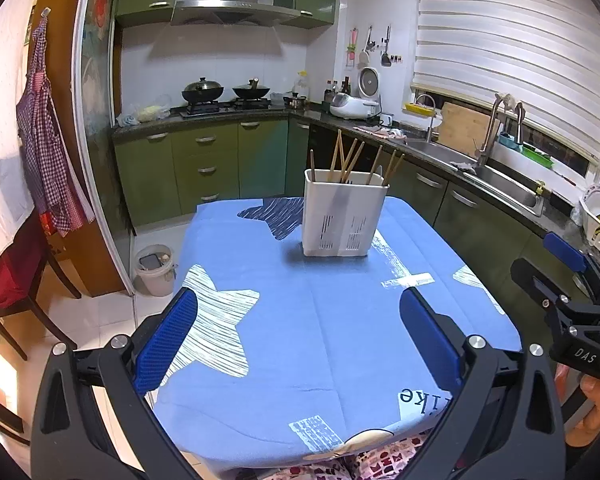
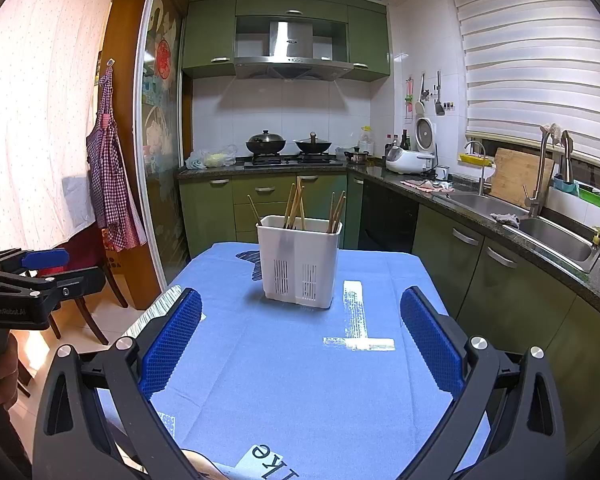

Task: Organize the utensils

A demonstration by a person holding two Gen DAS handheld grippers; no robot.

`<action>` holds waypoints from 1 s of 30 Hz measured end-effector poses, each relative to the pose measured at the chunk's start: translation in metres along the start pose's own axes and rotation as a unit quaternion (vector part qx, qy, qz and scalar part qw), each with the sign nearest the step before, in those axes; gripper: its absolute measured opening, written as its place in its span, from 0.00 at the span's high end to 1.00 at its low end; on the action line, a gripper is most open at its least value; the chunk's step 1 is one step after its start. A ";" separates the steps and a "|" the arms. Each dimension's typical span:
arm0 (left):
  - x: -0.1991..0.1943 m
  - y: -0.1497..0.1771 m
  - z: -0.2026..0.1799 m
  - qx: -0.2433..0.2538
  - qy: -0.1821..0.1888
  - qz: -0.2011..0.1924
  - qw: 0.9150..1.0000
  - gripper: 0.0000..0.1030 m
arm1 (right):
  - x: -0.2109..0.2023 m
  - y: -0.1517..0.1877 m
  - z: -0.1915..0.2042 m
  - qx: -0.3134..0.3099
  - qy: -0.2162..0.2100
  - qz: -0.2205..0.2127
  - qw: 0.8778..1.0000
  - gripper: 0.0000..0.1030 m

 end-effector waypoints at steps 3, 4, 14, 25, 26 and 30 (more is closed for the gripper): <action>0.001 0.000 0.000 -0.002 0.000 0.000 1.000 0.06 | 0.000 0.000 0.000 0.000 -0.001 0.001 1.000 0.05; 0.000 0.000 0.000 -0.001 -0.002 0.000 1.000 0.06 | 0.000 0.000 0.000 0.000 -0.001 0.001 1.000 0.05; 0.002 0.001 0.001 -0.002 0.009 -0.001 1.000 0.07 | 0.000 0.001 -0.001 -0.001 -0.002 0.003 1.000 0.05; 0.009 -0.001 -0.001 0.007 0.013 -0.014 1.000 0.07 | 0.006 0.000 -0.004 0.001 -0.003 0.008 1.000 0.05; 0.012 -0.001 -0.002 0.008 0.005 -0.010 1.000 0.07 | 0.007 0.000 -0.003 0.001 -0.003 0.008 1.000 0.05; 0.027 -0.003 -0.001 0.002 0.002 0.016 1.000 0.06 | 0.012 0.001 -0.005 0.004 -0.002 0.014 1.000 0.05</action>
Point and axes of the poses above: each gripper's, at about its wrist camera, not at the fingertips, and x roughly the way its jaws point, z to its left, y to its underside, the point moved 1 cm from there along x, roughly the way its jaws point, and after that the axes turned 14 degrees about z, right-handed, at the moved point
